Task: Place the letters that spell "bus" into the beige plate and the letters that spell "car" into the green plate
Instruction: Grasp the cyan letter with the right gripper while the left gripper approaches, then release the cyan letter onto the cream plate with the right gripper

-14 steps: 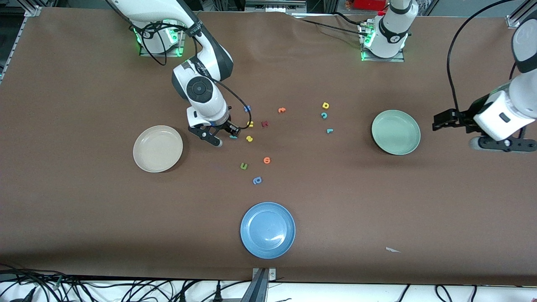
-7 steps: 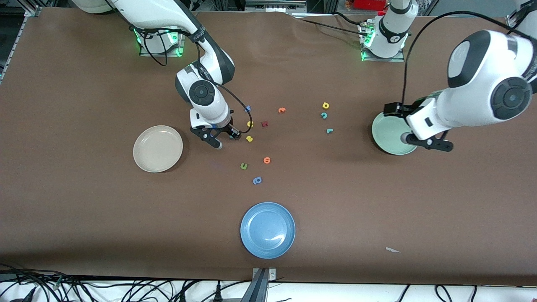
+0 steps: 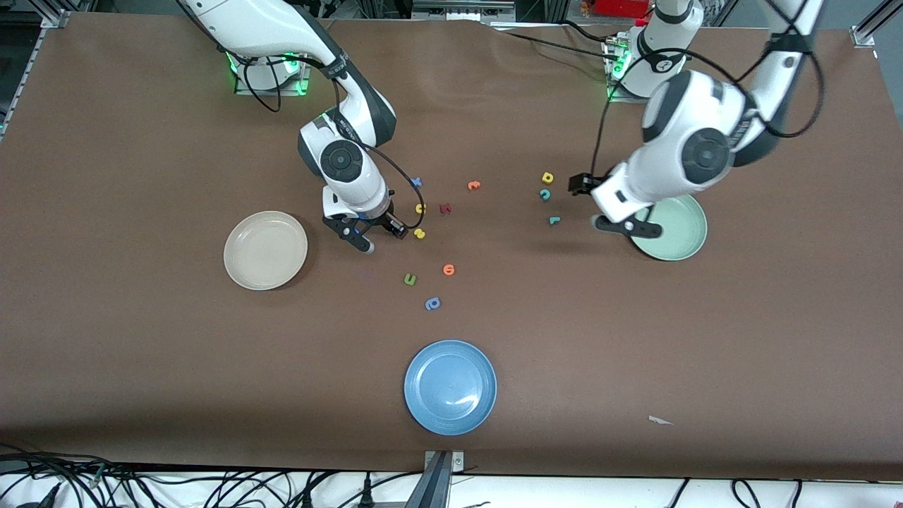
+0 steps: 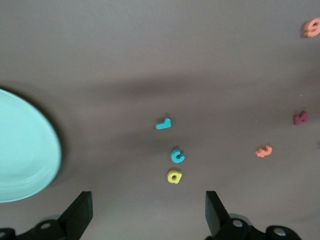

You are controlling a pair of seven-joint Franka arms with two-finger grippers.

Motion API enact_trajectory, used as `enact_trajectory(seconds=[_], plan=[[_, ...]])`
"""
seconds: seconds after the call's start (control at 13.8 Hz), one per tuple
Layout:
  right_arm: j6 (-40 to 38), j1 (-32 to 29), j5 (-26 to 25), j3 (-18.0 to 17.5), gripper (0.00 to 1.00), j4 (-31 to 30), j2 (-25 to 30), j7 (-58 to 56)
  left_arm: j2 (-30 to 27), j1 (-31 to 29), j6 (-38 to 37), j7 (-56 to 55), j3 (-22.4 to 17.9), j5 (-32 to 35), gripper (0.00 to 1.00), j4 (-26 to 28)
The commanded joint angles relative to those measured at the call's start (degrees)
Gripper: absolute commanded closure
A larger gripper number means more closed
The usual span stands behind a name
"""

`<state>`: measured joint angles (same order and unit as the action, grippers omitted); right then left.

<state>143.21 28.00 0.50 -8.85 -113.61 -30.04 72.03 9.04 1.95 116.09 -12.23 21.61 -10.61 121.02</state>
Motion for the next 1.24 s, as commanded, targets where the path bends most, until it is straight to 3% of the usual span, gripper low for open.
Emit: enact_trajectory(seconds=[0.0,0.36,0.44,0.58,0.8,0.87,1.16], plan=[[2.2,0.7,-0.1,0.2,0.35,-1.0,-0.8,1.5,-3.4,-0.5,7.4,-0.8,2.6,-1.5,0.09,10.3],[5.4,1.9,-0.2,0.2,0.39,-2.2,-1.5,2.9,-1.9,-0.5,22.7,-1.5,6.3,-1.5,0.1,20.9],[5.7,2.1,-0.2,0.2,0.39,-2.3,-1.9,2.9,-0.6,-0.4,24.0,-2.6,6.9,-1.5,0.11,21.1],[5.8,2.1,-0.5,0.3,0.43,-2.3,-2.5,2.9,2.5,-0.4,25.7,-5.4,8.1,-1.5,0.26,21.1],[5.8,2.1,-1.1,0.5,0.62,-2.2,-2.5,2.8,4.8,0.7,28.3,-6.2,8.2,-1.5,0.27,21.1],[5.8,2.1,-1.1,0.7,0.68,-2.2,-2.5,2.8,5.5,1.0,28.3,-7.1,8.2,-1.5,0.32,21.1],[4.5,1.9,-1.3,1.7,0.73,-1.6,-1.3,1.4,8.2,1.9,32.4,-7.6,8.1,-1.5,0.33,21.2]])
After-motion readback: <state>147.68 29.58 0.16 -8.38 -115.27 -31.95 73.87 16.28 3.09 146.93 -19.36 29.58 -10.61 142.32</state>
